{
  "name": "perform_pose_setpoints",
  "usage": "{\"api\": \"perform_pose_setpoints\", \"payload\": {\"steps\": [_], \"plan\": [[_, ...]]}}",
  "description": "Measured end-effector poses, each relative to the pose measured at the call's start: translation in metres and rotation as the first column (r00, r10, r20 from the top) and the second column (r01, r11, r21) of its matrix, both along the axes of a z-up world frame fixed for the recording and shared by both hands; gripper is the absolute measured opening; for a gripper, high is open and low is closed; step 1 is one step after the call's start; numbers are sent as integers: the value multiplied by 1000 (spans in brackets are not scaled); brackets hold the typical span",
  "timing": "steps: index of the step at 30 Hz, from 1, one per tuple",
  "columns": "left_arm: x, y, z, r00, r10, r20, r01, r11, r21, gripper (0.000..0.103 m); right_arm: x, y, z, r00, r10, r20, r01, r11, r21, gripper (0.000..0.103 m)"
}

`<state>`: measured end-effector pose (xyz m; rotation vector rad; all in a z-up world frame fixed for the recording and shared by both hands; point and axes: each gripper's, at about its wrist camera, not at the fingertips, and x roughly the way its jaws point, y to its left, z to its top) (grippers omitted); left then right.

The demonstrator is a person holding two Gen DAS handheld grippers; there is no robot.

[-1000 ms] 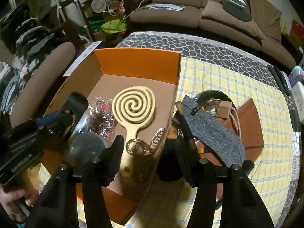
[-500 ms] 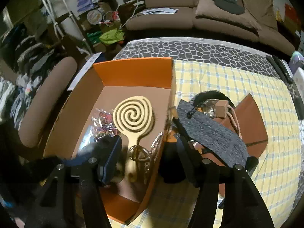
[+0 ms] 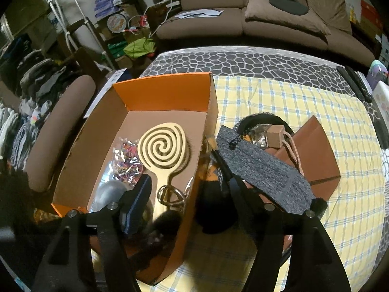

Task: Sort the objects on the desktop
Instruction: 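Open the left tool over the box while the right tool releases the keys, then move both tools back toward the long brown-handled black-bristled brush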

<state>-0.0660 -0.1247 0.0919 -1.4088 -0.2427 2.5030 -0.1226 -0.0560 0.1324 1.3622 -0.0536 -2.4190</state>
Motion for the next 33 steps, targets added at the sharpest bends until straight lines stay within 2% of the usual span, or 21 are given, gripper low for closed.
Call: {"api": "perform_pose_setpoints", "payload": {"steps": [1,4,7,11,14,22,30,33], "plan": [[0,-4,5,1000,19,-24,-19,1000,8,76,0,2,0,1000,-3,0,3,1000,-3,73],[3,-22,20,992,89,-84,-83,994,69,76,-1,8,-1,1000,-19,1,19,1000,-22,78],[0,-38,27,982,153,-112,-138,982,132,91,-2,16,-2,999,-35,5,36,998,-42,85],[-1,-45,32,971,195,-137,-175,974,142,103,-3,24,-4,998,-57,-7,56,998,-28,102],[-3,-43,31,970,199,-137,-179,973,145,103,-1,28,-4,997,-65,-32,65,998,11,103],[-8,-13,33,973,172,-155,-160,983,92,103,-3,53,-6,994,-111,-21,111,994,7,103],[-14,34,31,975,127,-183,-137,990,-43,103,-1,88,-6,986,-164,-19,165,986,10,103],[-16,51,29,978,102,-183,-113,992,-51,103,0,103,-7,982,-186,-15,187,982,8,103]]}}
